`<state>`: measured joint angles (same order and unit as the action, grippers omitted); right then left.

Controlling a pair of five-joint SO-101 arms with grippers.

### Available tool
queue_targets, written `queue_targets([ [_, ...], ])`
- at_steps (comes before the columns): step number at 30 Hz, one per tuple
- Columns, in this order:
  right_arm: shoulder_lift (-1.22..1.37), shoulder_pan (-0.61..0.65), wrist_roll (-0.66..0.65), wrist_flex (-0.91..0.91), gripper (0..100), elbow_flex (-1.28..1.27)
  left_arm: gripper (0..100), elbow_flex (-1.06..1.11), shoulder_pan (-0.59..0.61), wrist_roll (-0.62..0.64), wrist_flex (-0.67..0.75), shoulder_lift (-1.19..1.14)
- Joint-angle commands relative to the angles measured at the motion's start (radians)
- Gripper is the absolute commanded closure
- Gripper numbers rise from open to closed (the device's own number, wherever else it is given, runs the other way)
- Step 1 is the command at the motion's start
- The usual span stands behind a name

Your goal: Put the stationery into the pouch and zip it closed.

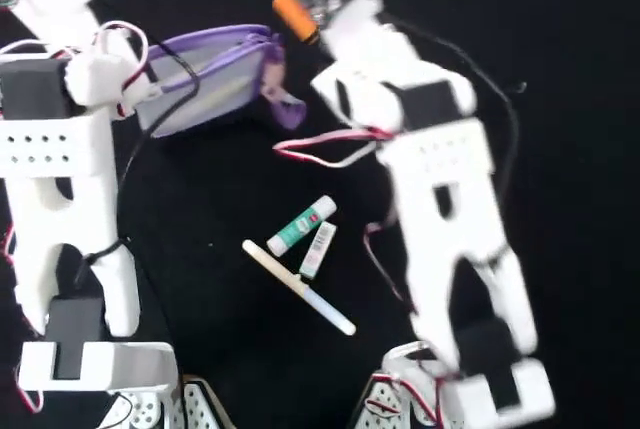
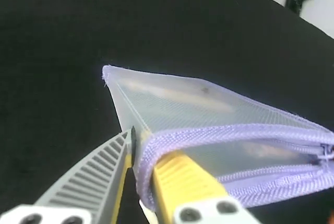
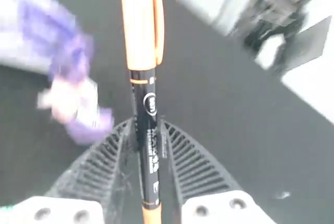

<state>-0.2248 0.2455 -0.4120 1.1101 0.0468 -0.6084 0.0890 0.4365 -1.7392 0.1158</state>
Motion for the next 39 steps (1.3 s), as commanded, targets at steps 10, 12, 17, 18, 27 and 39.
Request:
queue_targets([
  [10,-0.533,-0.023,0.216,-0.423,98.8,-0.323,97,-0.054,-0.189,-0.040,-0.003,0.009],
  [12,-0.595,-0.023,0.242,-0.465,98.8,-0.369,97,-0.053,-0.216,-0.040,0.011,0.009],
  [17,-0.737,-0.023,0.316,-0.560,98.8,-0.492,97,0.028,-0.277,-0.040,0.080,0.009],
  [18,-0.765,-0.023,0.330,-0.585,98.8,-0.521,97,0.067,-0.289,-0.038,0.110,0.009],
  [27,-0.903,-0.023,0.489,-0.842,98.8,-0.783,97,0.232,-0.321,0.011,0.244,0.020],
  [39,-0.909,0.084,0.628,-1.185,98.8,-1.087,97,0.240,-0.323,0.044,0.242,0.015],
])
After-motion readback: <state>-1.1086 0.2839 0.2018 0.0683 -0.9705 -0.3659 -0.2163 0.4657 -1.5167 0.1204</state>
